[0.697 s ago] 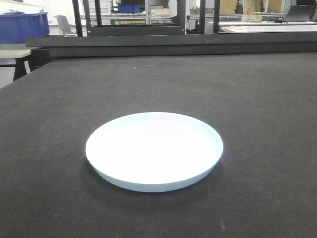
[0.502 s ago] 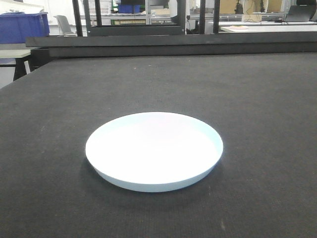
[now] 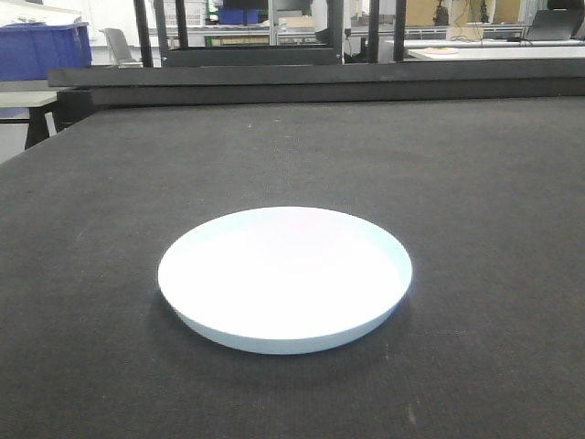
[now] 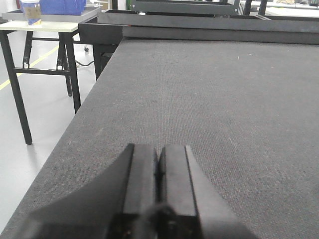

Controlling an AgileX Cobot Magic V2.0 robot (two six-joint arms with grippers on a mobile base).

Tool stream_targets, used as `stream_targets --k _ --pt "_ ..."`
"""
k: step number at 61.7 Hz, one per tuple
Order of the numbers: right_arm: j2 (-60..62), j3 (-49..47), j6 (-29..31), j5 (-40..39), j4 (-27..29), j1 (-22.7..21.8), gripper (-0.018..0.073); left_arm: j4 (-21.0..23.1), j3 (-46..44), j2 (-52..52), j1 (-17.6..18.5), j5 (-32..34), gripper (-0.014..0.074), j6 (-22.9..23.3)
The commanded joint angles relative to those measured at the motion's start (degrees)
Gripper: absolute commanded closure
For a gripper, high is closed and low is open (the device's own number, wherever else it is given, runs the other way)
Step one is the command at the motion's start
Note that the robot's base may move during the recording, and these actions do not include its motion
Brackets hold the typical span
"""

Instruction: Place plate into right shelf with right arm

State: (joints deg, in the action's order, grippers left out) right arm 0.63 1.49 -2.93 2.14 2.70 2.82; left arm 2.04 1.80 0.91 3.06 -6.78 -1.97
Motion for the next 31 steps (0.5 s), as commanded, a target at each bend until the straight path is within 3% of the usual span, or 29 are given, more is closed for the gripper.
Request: stream_targets --k 1,12,16,26,31 --pt "0.73 -0.24 -0.62 -6.32 0.11 0.04 0.0504 0.35 0.57 0.36 -0.06 4.92 0.0643 0.16" --pt "0.73 -0.36 -6.74 -11.56 0.90 0.04 0.0504 0.35 0.57 0.36 -0.06 4.92 0.0643 0.16" --pt "0.73 -1.94 -8.78 -9.71 0.90 0.09 0.0504 0.35 0.57 0.36 -0.06 4.92 0.0643 0.16" --pt "-0.36 -14.34 -10.01 12.09 0.90 0.15 0.0504 0.35 0.57 0.36 -0.06 4.92 0.0643 0.16" --pt "-3.00 -21.44 -3.92 21.27 0.90 0.15 0.0504 0.35 0.57 0.36 -0.06 4.92 0.0643 0.16"
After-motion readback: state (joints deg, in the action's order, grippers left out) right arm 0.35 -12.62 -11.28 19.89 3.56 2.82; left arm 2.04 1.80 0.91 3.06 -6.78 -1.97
